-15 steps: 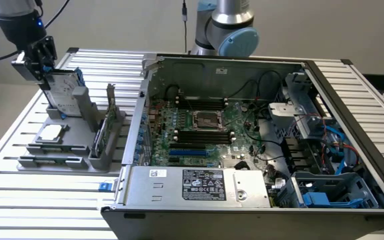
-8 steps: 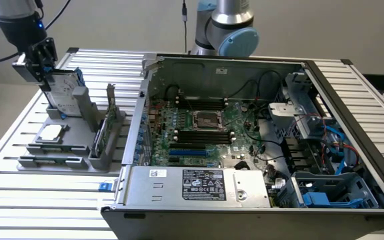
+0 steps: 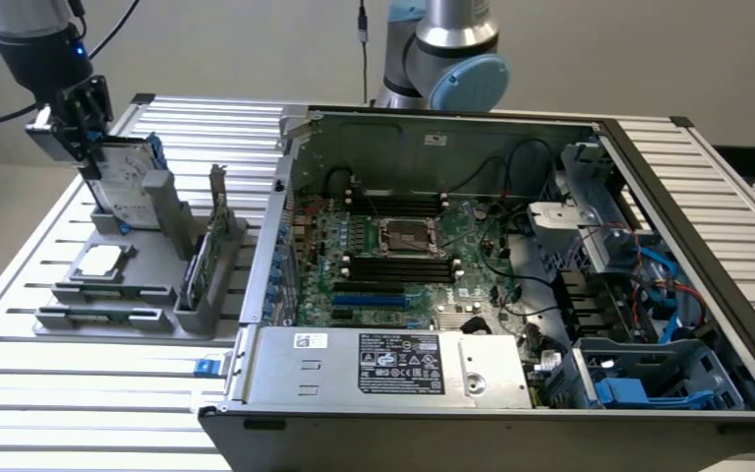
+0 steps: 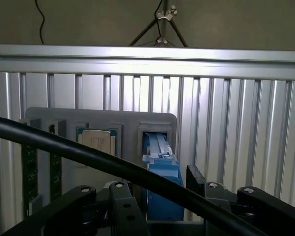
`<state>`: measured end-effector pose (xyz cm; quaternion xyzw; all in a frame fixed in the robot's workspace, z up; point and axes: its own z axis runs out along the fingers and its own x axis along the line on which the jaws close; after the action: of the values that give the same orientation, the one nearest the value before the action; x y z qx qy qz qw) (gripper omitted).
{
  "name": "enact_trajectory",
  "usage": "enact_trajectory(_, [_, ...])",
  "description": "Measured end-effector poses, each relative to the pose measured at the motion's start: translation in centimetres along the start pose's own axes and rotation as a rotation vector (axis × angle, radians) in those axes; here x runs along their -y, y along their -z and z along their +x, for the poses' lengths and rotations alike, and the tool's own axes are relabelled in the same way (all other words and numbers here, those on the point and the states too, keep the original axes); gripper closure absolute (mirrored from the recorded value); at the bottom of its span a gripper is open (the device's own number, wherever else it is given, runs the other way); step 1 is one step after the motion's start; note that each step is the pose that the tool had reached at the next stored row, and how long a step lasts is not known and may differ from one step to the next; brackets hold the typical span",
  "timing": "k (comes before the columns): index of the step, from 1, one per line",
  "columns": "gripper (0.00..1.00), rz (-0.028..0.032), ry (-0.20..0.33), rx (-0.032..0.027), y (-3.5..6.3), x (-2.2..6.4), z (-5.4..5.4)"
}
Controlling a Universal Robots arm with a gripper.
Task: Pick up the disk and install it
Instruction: 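Pick up the disk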
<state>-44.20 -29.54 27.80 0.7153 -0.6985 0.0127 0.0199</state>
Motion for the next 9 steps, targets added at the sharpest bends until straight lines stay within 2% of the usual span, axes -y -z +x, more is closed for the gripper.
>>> enact_trajectory(1, [0.48,0.0,0.0,0.0002,0.0,0.0,0.0])
enact_trajectory(2, [0.55,0.0,0.0,0.0003,0.0,0.0,0.01])
enact_trajectory(9, [0.55,-0.0008,-0.016,0.0004,-0.04,0.0,0.01])
